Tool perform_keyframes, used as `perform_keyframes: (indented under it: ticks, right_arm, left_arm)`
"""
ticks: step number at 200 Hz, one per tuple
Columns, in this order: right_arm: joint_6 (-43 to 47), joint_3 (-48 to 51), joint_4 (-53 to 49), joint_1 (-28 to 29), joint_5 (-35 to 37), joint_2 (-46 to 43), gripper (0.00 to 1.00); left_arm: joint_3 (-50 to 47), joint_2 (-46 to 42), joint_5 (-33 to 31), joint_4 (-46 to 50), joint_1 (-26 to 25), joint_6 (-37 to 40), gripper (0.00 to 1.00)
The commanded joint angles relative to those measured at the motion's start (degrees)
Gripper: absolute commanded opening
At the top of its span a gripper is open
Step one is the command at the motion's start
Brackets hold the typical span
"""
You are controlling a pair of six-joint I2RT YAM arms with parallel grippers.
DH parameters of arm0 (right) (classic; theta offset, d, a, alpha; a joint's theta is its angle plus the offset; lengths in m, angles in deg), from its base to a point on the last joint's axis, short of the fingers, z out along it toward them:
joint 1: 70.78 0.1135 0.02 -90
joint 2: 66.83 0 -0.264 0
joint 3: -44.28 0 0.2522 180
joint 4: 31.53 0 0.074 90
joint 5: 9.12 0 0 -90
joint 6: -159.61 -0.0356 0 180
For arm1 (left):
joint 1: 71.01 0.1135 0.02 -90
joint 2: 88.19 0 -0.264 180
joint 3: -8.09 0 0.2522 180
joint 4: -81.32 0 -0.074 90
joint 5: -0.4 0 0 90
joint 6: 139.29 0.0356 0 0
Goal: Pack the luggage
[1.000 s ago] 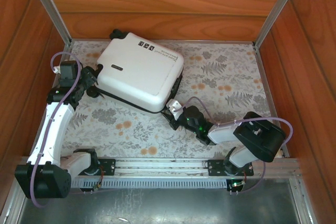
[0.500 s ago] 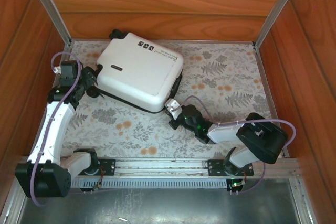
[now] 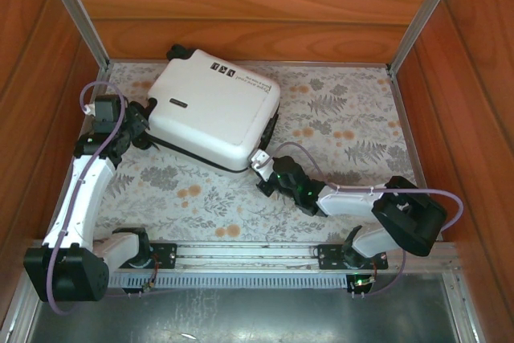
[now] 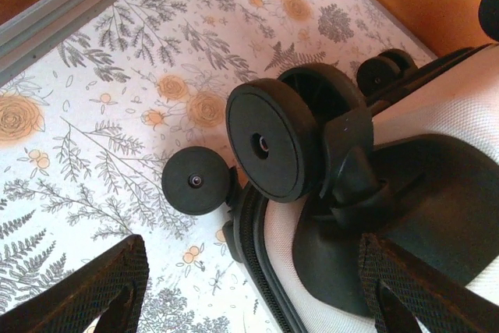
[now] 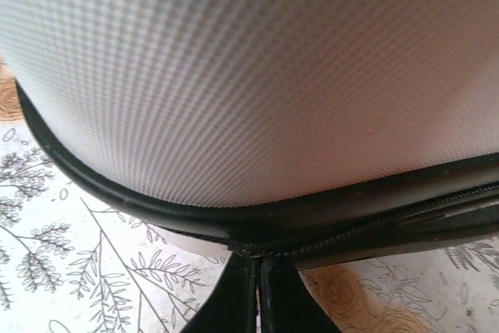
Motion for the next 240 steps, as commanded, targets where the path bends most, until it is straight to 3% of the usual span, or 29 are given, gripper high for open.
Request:
perform_keyframes:
  ticks: [1, 92, 158, 240]
  right_arm:
    - [2.22, -1.93, -2.04, -0.49, 5.56, -1.66, 0.00]
    - [2.73, -6.51, -12.31, -0.49, 8.10, -2.38, 0.00]
    - [1.18, -10.22, -21.28, -0.58, 2.35, -3.60, 0.00]
    - [-2.73, -13.16, -27.20, -2.57, 6.98, -2.37, 0.00]
  left_arm:
    - [-0.42, 0.38, 0.20, 0.41, 0.36, 0.11, 0.75]
    - [0.02, 0.37, 0.28, 0.41, 0.36, 0.19, 0.75]
    - [-0.07, 0.38, 0.65, 0.41, 0.36, 0.04, 0.75]
    - [1.88, 0.84, 1.59, 0.16, 0.36, -1.26, 0.76]
